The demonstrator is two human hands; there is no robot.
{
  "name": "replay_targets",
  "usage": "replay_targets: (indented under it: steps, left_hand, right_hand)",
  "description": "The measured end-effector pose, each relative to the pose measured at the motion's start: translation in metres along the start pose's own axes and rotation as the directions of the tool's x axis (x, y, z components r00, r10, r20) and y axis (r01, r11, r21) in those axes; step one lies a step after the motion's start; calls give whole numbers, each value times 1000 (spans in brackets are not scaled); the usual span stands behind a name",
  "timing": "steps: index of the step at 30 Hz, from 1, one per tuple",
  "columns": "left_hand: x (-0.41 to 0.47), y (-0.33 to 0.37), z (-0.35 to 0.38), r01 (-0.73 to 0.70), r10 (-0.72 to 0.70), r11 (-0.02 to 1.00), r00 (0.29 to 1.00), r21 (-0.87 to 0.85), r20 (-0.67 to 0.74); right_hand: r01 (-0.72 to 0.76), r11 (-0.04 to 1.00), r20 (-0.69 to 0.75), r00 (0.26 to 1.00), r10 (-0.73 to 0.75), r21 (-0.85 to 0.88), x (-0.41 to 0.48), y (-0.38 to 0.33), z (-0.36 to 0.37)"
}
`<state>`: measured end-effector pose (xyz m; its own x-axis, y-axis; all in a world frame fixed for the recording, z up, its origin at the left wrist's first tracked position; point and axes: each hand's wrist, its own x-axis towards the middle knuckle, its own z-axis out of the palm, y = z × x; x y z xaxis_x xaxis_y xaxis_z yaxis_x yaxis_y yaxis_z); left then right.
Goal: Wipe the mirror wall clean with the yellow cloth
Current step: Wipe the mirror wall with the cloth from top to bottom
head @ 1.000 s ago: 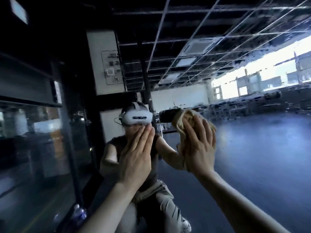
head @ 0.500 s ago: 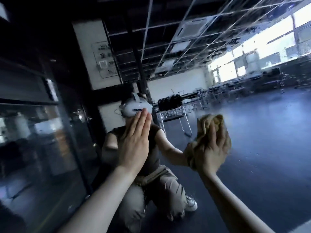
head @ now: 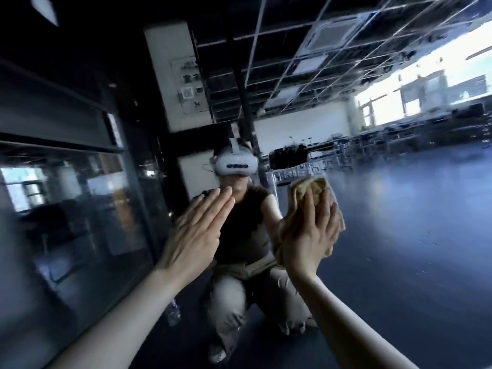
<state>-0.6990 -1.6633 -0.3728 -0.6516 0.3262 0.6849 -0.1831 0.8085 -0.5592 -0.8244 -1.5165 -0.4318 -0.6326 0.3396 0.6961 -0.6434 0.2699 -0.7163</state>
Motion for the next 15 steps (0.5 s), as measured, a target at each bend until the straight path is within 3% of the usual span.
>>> replay_targets:
  steps: [2,4,7,10,11,12,14,15]
  left_hand:
    - [-34,-24,-1,-46,43,997,998,63,48]
    - [-64,-42,-3,-69,62,992,996,106,64]
    - [-103,-59,-8,-48,35,991,994,128,101]
    - [-134,-78,-15,-14,-10,989,987,147,161]
    - [-140,-85,-17,-5,-23,988,983,157,181]
    - [-145,-92,-19,6,-41,985,979,170,200]
    - [-148,-103,-22,46,-88,982,970,186,225]
    - [-147,-106,-23,72,-114,981,967,183,229]
  right_hand:
    - [135,988,56,990,-130,-78,-35,-10,19]
    - [341,929,156,935,-319,-145,-79,-17,36]
    - [632,760,310,761,-570,-152,-116,-23,51]
    - [778,620,345,611,-712,-100,-86,-29,48]
    - [766,635,312,630,-711,-98,-66,-36,44]
    - [698,709,243,708,-663,-100,-45,-45,40]
    - [408,911,97,911,-402,-57,-7,-72,35]
    - [260,965,68,964,-259,-18,3,-87,36]
